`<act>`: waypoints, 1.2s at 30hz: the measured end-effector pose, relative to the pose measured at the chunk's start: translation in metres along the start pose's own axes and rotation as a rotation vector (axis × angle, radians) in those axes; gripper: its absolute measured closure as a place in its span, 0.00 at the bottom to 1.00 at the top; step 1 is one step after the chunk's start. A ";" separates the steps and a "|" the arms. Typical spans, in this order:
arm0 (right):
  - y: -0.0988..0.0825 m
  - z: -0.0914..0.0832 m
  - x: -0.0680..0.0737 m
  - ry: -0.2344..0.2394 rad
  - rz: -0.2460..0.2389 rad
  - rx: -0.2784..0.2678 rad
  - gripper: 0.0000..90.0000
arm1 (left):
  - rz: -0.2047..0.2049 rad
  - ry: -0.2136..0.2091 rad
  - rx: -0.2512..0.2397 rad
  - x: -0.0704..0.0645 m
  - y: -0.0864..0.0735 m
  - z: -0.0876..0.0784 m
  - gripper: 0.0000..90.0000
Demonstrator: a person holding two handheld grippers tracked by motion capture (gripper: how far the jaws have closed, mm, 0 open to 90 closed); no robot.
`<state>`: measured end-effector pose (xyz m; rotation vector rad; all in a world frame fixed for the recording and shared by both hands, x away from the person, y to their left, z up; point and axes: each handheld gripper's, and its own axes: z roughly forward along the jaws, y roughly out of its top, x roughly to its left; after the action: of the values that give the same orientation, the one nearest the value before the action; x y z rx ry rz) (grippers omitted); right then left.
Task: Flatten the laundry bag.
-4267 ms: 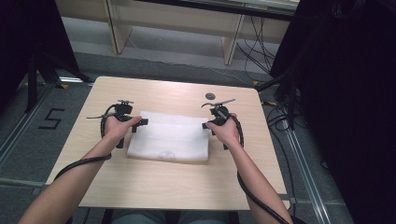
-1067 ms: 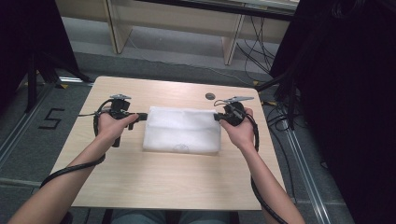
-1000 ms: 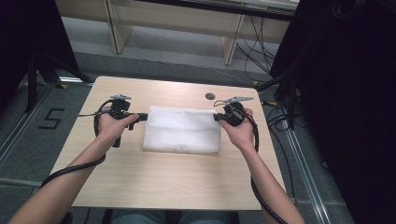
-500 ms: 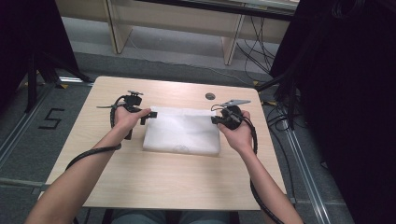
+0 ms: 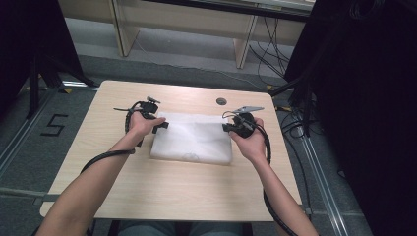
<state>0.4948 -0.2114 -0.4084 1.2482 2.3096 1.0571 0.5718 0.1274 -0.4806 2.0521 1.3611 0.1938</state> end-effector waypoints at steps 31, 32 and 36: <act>-0.008 0.010 -0.007 -0.006 0.024 0.010 0.97 | 0.156 0.076 -0.051 -0.017 -0.001 -0.001 0.93; -0.009 0.013 -0.006 -0.012 0.042 -0.017 0.97 | 0.144 0.070 -0.073 -0.017 0.001 -0.005 0.93; -0.006 0.013 -0.012 -0.019 0.022 -0.019 0.96 | 0.130 0.060 -0.123 -0.015 0.008 -0.017 0.93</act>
<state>0.5055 -0.2171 -0.4227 1.2735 2.2713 1.0676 0.5633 0.1197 -0.4598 2.0463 1.2200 0.3894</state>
